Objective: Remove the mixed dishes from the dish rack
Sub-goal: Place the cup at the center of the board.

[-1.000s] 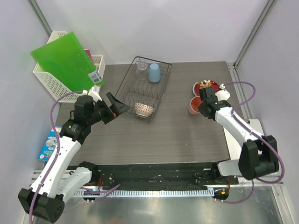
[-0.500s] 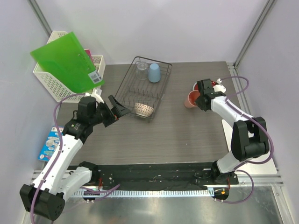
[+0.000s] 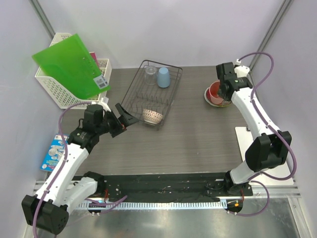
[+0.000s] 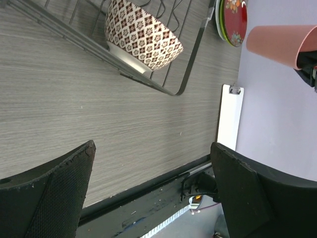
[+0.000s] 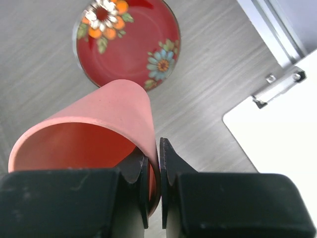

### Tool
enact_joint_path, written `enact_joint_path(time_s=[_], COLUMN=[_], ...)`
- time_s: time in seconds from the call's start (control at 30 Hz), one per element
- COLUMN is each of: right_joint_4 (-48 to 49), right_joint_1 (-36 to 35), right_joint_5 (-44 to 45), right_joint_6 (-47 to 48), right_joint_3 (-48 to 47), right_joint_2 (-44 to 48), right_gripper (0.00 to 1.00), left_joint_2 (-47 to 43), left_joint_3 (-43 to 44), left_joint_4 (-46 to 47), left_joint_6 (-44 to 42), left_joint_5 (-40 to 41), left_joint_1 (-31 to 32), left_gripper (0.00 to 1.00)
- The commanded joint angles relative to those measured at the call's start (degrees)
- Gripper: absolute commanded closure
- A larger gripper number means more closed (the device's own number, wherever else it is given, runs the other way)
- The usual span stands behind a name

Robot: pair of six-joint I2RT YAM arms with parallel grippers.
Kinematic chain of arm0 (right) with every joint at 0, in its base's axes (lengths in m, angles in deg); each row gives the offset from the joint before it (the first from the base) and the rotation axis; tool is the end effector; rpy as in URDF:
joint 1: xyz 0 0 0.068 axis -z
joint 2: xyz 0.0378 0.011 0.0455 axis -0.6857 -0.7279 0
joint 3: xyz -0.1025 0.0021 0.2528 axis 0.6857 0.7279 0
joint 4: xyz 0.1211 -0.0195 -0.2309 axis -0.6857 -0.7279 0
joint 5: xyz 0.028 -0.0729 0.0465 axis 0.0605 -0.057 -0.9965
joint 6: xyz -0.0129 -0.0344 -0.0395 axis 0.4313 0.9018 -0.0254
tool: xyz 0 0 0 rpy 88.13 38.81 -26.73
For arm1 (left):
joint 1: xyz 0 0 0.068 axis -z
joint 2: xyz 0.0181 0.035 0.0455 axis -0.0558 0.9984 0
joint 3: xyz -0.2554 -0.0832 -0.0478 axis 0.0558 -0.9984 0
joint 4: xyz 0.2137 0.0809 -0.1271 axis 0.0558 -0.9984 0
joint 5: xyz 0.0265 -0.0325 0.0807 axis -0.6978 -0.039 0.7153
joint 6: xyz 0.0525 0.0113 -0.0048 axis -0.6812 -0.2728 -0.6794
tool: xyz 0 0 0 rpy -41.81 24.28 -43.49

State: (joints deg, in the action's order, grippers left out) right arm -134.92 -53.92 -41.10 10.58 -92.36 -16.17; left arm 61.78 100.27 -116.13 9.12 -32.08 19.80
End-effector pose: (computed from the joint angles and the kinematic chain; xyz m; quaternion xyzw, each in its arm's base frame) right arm 0.3249 0.0424 0.3365 0.2825 0.8754 -0.1161 0.3747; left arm 0.1835 -0.0665 0.2966 -0.1923 0.8505 -0.3815 0.3068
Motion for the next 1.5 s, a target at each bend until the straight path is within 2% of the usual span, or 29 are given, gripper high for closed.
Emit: enact_joint_path(time_s=[0.0,0.23,0.53,0.63,0.73,0.9,1.13,1.33,1.43,1.47], right_joint_4=[-6.5,-1.7,1.3,2.6,3.8,4.2,2.2,-3.3,-0.3,4.7], right_joint_1=[0.5,0.8,0.7,0.8,0.8,0.8,0.8,0.7,0.3,0.1], right_joint_5=[-0.1,-6.5,-8.2,-8.9,-9.2,-8.4,-8.2,-8.3,-11.0,-15.8], right_joint_6=[4.2,4.6,4.8,4.9,4.8,5.1,6.0,7.0,6.8,7.0], right_joint_3=[2.2,9.8,13.0,14.7,17.0,19.2,16.2,8.5,7.3,7.9], right_joint_2=[-2.5,-3.0,-6.0,-6.2,-4.5,-0.1,5.6,8.6,15.5,18.5], right_gripper=[0.93,0.93,0.92,0.86,0.71,0.59,0.53,0.53,0.54,0.54], left_joint_2=[-2.6,-4.3,-4.4,-4.0,-3.6,-3.5,-3.5,-3.0,-2.9,-2.8], left_joint_3=[-0.6,-0.9,-1.7,-1.8,-1.5,-1.4,-1.0,-0.2,0.5,0.8], left_joint_4=[0.3,-1.1,-1.1,-1.1,-1.1,-1.1,-1.0,-1.2,-1.7,-1.8], left_joint_6=[0.4,0.1,0.1,0.0,-0.3,-0.4,-0.9,-1.3,-2.0,-2.7], left_joint_5=[-1.5,-0.8,-0.2,-0.2,-0.2,0.2,1.6,2.9,5.1,5.7], left_joint_1=[0.7,2.5,2.8,2.8,2.8,2.8,2.8,2.8,2.8,2.8], left_gripper=[0.04,0.04,0.03,0.03,0.03,0.03,0.02,0.02,0.02,0.02])
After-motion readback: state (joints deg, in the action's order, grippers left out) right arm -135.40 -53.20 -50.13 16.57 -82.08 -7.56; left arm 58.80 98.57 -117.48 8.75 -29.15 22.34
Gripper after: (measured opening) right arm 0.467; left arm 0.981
